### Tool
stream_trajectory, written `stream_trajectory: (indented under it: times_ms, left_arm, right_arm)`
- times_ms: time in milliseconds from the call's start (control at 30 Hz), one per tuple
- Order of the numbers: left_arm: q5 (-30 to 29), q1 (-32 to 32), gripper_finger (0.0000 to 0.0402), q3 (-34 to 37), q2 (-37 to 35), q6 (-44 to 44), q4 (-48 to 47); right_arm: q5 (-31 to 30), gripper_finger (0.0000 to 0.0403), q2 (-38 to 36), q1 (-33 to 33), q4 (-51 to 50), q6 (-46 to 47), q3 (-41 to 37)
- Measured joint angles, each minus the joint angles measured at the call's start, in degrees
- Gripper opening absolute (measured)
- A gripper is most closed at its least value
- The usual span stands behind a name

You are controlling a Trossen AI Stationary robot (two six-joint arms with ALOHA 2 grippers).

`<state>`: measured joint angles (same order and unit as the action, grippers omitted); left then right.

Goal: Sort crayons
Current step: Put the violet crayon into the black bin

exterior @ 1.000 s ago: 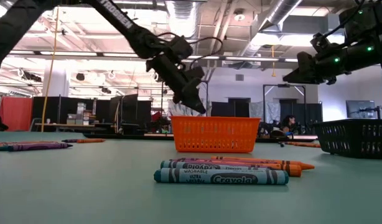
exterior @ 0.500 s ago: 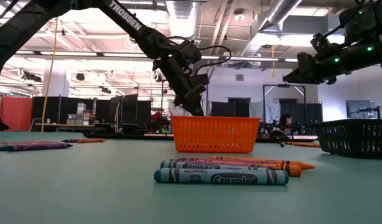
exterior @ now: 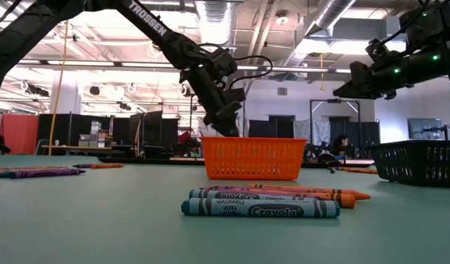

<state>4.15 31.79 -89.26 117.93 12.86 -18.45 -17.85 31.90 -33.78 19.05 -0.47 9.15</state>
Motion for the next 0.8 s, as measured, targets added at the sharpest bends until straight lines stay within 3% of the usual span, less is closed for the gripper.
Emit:
stream_trajectory:
  times_ms: [200,467,600,700,800]
  left_arm:
    - [-1.5,0.0,0.0103,-5.56,-1.27,-0.87,-14.01]
    - [-1.61,-3.22,0.0103,-14.79,-1.34,-6.24,-51.72]
    - [-1.6,-7.17,0.0103,-12.33,-1.42,-8.23,-65.21]
    - [-1.55,-10.88,0.0103,-6.56,-3.37,-7.51,-63.74]
    - [0.33,-14.14,0.0103,1.19,-7.51,-6.53,-59.06]
  right_arm:
    - [0.02,0.0107,0.0,0.0,0.0,0.0,0.0]
    - [0.92,0.0107,0.0,0.0,0.06,0.02,0.0]
    - [12.49,0.0107,0.0,0.02,2.34,-0.04,0.0]
    - [22.91,0.0107,0.11,0.73,5.76,-0.16,0.0]
    - [26.75,0.0107,1.05,3.4,8.03,-0.95,0.0]
